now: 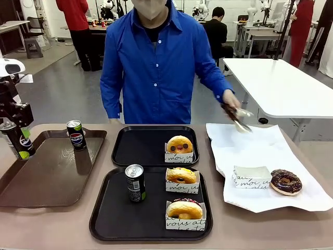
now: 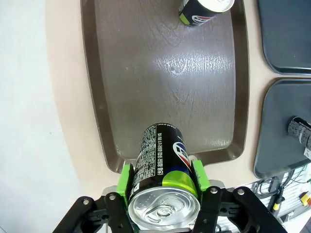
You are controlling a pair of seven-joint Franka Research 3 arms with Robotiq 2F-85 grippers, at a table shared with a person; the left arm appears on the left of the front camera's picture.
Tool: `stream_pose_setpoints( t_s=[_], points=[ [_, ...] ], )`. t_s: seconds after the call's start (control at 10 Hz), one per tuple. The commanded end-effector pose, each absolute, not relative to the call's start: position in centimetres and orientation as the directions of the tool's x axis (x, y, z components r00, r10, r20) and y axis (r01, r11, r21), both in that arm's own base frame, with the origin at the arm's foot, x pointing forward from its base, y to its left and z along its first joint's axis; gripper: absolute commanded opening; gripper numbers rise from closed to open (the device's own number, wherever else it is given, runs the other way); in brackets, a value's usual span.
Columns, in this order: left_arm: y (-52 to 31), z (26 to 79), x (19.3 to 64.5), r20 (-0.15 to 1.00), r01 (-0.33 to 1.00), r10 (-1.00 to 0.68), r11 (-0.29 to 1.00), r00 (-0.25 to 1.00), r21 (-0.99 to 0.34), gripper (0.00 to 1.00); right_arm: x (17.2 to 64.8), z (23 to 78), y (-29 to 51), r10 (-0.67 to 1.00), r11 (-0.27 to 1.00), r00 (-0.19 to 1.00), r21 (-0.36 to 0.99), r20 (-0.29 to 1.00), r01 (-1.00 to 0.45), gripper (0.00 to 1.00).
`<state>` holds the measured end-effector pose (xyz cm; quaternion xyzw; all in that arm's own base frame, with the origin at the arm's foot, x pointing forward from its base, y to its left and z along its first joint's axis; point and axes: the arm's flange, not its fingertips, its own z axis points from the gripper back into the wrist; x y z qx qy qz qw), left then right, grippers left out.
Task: Set up donuts and drinks on trays.
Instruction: Pick up one Pepsi coke from the Handle tray and place it on the Flat Tray without a Pepsi coke.
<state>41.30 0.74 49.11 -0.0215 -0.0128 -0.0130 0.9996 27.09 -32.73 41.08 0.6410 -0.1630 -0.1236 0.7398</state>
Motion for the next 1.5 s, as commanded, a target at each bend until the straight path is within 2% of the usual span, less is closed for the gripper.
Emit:
stream_pose_setpoints(
  t_s=[0.0, 0.2, 0.3, 0.5, 0.8, 1.1, 1.4],
  points=[
    [0.7, 48.8, 42.5, 0.024, 0.028, -0.027, 0.999, 0.999, -0.040, 0.03, 27.0, 41.2, -32.7, -0.398, 0.136, 0.914, 0.990, 0.083, -0.031, 1.00],
    [0.7, 48.8, 42.5, 0.024, 0.028, -0.027, 0.999, 0.999, -0.040, 0.03, 27.0, 41.2, -32.7, -0.398, 0.136, 0.914, 0.990, 0.083, -0.031, 1.00],
    [0.7, 48.2, 41.9, 0.009, 0.026, -0.026, 0.999, 1.000, -0.042, 0.59, 27.0, 41.2, -32.7, -0.398, 0.136, 0.914, 0.990, 0.083, -0.031, 1.00],
    [-2.7, 49.7, 43.6, 0.057, 0.037, -0.036, 0.999, 0.998, -0.021, 0.59, 27.0, 41.2, -32.7, -0.398, 0.136, 0.914, 0.990, 0.083, -0.031, 1.00],
    [-8.8, 52.4, 47.0, 0.067, 0.096, -0.100, 0.994, 0.993, 0.062, 0.59, 27.0, 41.2, -32.7, -0.398, 0.136, 0.914, 0.990, 0.083, -0.031, 1.00],
    [-15.0, 53.4, 49.6, 0.089, 0.207, -0.217, 0.972, 0.972, 0.110, 0.59, 27.0, 41.2, -32.7, -0.398, 0.136, 0.914, 0.990, 0.083, -0.031, 1.00],
    [-20.1, 52.8, 51.6, 0.124, 0.321, -0.326, 0.945, 0.937, 0.065, 0.59, 27.0, 41.2, -32.7, -0.398, 0.136, 0.914, 0.990, 0.083, -0.031, 1.00]
  ],
)
